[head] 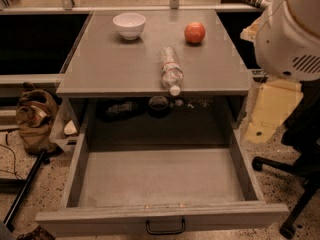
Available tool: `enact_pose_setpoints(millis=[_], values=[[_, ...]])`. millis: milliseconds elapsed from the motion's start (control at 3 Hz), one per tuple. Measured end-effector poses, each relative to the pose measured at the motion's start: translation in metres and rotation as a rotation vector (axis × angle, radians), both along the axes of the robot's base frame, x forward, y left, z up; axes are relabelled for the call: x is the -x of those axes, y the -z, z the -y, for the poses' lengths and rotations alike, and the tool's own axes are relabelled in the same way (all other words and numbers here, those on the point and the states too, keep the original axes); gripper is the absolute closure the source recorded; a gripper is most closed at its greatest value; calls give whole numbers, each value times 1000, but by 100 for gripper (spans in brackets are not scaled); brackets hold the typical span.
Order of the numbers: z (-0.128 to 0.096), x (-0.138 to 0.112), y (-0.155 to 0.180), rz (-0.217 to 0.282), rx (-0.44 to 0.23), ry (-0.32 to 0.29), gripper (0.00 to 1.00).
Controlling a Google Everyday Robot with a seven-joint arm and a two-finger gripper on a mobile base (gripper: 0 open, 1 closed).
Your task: Place water bottle into top drawer
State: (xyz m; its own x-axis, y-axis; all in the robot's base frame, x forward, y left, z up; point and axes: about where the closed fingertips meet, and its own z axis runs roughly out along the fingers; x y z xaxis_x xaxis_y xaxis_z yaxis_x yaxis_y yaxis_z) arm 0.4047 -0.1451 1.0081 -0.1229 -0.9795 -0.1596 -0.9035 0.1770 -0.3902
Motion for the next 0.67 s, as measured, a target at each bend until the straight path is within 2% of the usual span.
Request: enact_pose_setpoints(millis=[333,667], values=[[0,0,0,0,0,0,0],[-6,-13,-3,23,24,-9,0]])
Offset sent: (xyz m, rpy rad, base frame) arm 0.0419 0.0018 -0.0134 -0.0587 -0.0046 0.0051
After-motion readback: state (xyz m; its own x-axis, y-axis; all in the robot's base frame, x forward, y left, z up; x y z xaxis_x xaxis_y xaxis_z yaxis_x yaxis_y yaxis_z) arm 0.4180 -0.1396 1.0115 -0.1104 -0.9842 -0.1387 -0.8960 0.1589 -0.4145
